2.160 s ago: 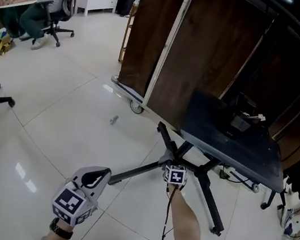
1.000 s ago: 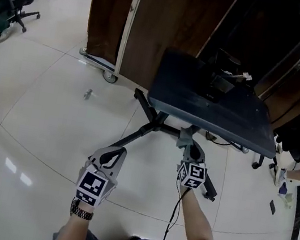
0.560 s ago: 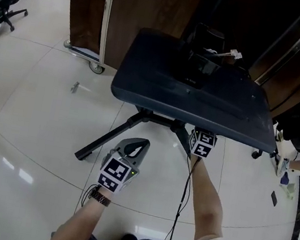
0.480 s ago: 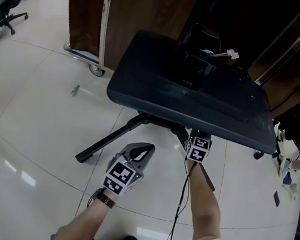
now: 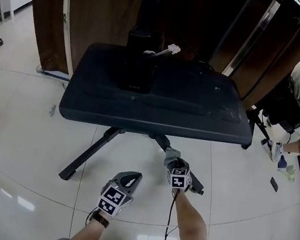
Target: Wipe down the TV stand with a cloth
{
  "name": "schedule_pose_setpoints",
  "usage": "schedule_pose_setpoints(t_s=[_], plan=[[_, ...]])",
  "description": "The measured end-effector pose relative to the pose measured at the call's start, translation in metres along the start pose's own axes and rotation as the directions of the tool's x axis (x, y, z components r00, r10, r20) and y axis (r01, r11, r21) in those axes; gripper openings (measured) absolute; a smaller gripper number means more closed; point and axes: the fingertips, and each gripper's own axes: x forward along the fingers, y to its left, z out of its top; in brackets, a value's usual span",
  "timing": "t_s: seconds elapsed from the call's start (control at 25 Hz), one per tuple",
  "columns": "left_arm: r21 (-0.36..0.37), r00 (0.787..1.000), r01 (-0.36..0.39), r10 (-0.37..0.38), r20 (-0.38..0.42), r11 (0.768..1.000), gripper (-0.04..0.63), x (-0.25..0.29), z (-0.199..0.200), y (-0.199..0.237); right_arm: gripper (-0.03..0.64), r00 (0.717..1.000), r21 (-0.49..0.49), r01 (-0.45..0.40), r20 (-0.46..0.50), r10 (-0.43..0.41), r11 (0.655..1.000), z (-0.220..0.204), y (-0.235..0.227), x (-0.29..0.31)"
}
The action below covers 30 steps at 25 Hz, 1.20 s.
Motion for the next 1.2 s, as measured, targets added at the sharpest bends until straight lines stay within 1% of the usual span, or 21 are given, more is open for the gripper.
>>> schedule_pose_setpoints(t_s=[0.08,0.16,0.28,0.36,0.48,0.52,0.56,0.64,0.72,0.8,0.88,0.96,1.08,1.2], plan=[[0.006,1.000,0.027,-0.027,-0.002,1.000,0.023,0.007,-0.003,-0.012,0.005,0.999,0.024,0.031,-0.046,-0.030,0.999,-0.028,-0.021,-0.012],[0.005,0.999,0.039,-0.039,-0.004,0.999,0.023,0.014,-0.002,-0.018,0.004,0.995,0.044,0.067,-0.079,-0.064,0.997,-0.050,-0.043,-0.026],[0.003,0.997,0.070,-0.070,-0.013,0.998,0.023,0.021,-0.001,-0.036,0.005,0.985,0.087,0.128,-0.123,-0.117,0.988,-0.091,-0.077,-0.055],[0.008,0.995,0.094,-0.094,-0.023,0.996,0.023,0.023,-0.001,-0.051,0.005,0.975,0.115,0.169,-0.163,-0.149,0.979,-0.120,-0.096,-0.080],[0.011,0.993,0.116,-0.115,-0.033,0.993,0.023,0.025,0.002,-0.072,0.005,0.952,0.147,0.235,-0.232,-0.198,0.961,-0.162,-0.122,-0.122],[0.016,0.992,0.118,-0.117,-0.035,0.993,0.023,0.026,0.005,-0.077,0.005,0.951,0.159,0.247,-0.230,-0.207,0.956,-0.165,-0.129,-0.134],[0.021,0.993,0.115,-0.114,-0.039,0.993,0.023,0.026,0.010,-0.081,0.005,0.956,0.172,0.243,-0.207,-0.206,0.955,-0.158,-0.131,-0.147],[0.022,0.995,0.091,-0.090,-0.053,0.996,0.023,0.016,0.025,-0.088,0.005,0.979,0.194,0.187,-0.120,-0.166,0.963,-0.119,-0.120,-0.178],[0.005,0.997,0.057,-0.056,-0.061,0.998,0.023,-0.006,0.056,-0.097,0.005,0.995,0.207,0.098,-0.024,-0.095,0.973,-0.064,-0.095,-0.220],[-0.007,0.997,0.034,-0.035,-0.070,0.999,0.023,-0.041,0.102,-0.110,0.005,0.997,0.240,0.018,0.071,-0.036,0.971,0.005,-0.069,-0.277],[-0.011,0.997,0.010,-0.011,-0.070,1.000,0.023,-0.084,0.162,-0.124,0.005,0.988,0.263,-0.041,0.157,-0.001,0.964,0.086,-0.054,-0.347],[-0.019,0.998,-0.028,0.027,-0.054,0.999,0.023,-0.134,0.234,-0.138,0.004,0.975,0.276,-0.084,0.223,0.021,0.958,0.169,-0.049,-0.425],[-0.024,0.994,-0.108,0.108,-0.018,0.994,0.023,-0.226,0.366,-0.158,0.005,0.954,0.273,-0.118,0.299,0.032,0.955,0.298,-0.046,-0.548],[-0.006,0.988,-0.153,0.153,0.023,0.988,0.023,-0.319,0.516,-0.197,0.005,0.925,0.213,-0.088,0.380,0.001,0.973,0.437,-0.060,-0.680]])
